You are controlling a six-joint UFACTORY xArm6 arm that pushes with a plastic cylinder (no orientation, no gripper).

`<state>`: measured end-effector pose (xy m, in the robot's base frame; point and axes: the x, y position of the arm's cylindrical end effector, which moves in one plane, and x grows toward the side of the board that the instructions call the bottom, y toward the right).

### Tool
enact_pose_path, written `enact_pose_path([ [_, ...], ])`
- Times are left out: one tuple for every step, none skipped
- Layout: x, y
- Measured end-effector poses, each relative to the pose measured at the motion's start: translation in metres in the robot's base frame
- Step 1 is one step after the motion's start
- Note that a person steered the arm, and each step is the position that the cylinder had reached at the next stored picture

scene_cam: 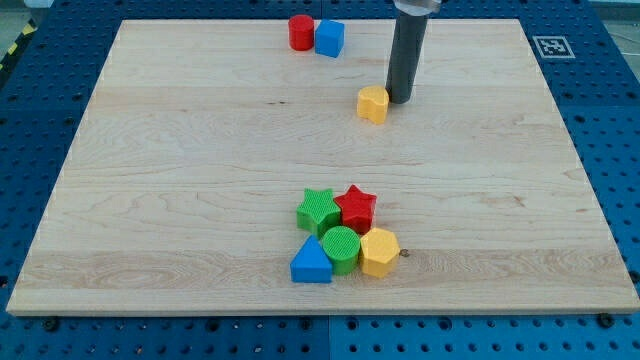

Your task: Move the arm right to the blue cube

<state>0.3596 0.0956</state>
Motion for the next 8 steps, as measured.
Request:
enact_pose_path([
  [0.022, -0.008],
  [0.014, -0.013],
  [-0.008, -0.006],
  [-0.036, -0.006],
  [-0.065, -0.007],
  [-0.094, -0.007],
  [-0.108, -0.010],
  [-0.109, -0.011],
])
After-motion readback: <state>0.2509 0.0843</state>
